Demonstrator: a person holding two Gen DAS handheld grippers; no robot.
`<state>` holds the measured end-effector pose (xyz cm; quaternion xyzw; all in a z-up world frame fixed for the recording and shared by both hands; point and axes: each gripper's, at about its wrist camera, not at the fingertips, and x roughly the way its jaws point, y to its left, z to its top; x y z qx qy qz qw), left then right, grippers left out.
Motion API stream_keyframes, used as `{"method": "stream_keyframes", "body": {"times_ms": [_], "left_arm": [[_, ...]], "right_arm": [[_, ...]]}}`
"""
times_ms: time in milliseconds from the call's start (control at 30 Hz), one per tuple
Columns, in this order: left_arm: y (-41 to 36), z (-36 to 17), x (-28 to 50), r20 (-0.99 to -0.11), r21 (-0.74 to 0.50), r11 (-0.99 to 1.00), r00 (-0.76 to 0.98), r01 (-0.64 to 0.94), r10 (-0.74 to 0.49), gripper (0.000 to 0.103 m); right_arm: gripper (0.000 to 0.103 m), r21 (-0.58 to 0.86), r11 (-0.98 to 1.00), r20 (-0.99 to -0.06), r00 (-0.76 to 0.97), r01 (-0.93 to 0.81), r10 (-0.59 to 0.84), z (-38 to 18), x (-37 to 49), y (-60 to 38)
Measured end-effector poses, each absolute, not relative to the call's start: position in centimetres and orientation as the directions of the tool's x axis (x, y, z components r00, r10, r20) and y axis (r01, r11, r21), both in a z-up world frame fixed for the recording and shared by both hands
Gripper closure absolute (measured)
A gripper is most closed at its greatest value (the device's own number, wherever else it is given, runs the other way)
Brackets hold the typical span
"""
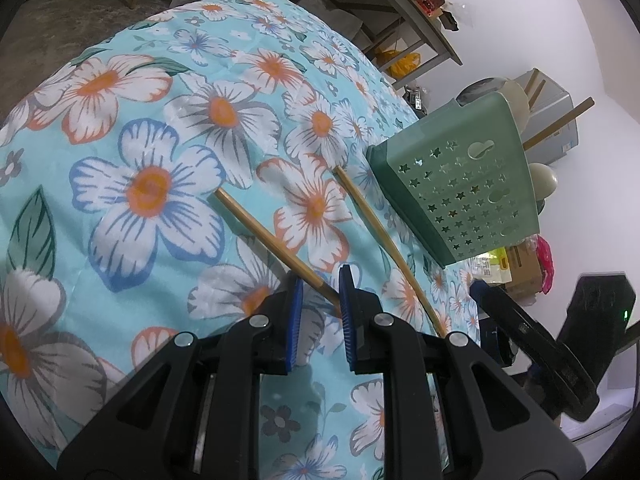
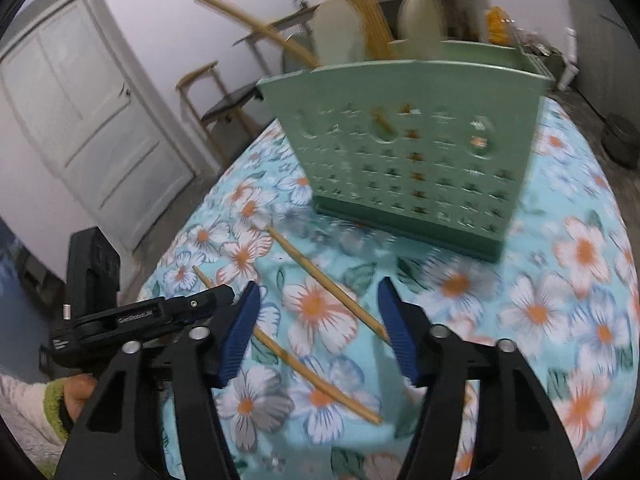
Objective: Organize utensils
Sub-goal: 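Move the open right tool toward the last chopstick beside the left tool, then grasp the last wooden chopstick with the right tool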
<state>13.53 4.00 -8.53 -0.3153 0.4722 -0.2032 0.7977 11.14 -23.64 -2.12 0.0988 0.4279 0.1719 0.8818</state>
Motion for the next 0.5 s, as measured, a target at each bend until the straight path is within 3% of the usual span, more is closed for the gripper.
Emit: {"method": "stream_keyframes", "body": {"times_ms": [500], "left_arm": [[3.8,-8.5,13.5,-0.626,-0.693,0.720,0.473,0.026,-0.620,0.086]], "right_arm": [[0.080,0.193,0.919,-0.805,0.480,-0.344,0.349,-4.0,15.7,-19.1]]}}
